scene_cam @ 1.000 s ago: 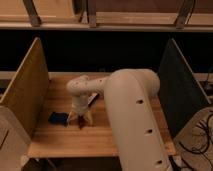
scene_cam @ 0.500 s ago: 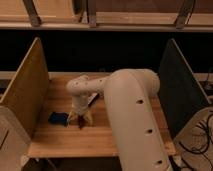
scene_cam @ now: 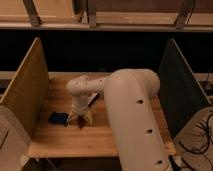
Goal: Place the ceramic cup in the ceramic bowl
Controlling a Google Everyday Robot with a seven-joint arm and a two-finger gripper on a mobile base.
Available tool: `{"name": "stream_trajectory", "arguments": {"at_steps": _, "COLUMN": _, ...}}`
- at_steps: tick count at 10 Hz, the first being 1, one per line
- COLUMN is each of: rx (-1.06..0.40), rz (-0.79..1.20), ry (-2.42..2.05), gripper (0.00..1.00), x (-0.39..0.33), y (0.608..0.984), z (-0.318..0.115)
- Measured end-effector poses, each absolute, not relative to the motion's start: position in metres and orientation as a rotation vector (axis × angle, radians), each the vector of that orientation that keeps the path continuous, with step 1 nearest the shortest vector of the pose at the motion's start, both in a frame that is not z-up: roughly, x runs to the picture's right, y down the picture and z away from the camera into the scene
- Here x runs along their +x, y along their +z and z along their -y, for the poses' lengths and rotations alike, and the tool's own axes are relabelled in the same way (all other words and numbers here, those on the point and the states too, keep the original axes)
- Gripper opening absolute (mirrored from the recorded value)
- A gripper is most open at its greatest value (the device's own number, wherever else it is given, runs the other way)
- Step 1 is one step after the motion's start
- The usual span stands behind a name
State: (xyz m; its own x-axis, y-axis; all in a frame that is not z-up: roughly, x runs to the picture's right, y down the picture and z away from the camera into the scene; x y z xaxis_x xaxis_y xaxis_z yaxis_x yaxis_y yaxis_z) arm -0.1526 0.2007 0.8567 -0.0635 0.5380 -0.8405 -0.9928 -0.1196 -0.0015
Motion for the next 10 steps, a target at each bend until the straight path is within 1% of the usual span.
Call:
{"name": "stream_trajectory", "arguments": {"at_steps": 5, "rx": -0.826, "rz": -0.737, "ry": 1.532, "gripper": 0.77, "x": -0.153, "y": 0.856, "z": -0.198}}
{"name": "stream_trajectory", "arguments": {"at_steps": 8, "rx": -0.742, "rz": -0.683, "ry": 1.496, "gripper": 0.77, "x": -0.171, "y": 0.838, "z": -0.169}}
{"name": "stream_trajectory", "arguments": {"at_steps": 10, "rx": -0.671, "rz": -0.638, "ry": 1.478, "gripper": 0.77, "x": -0.183, "y": 0.819, "z": -0.146}}
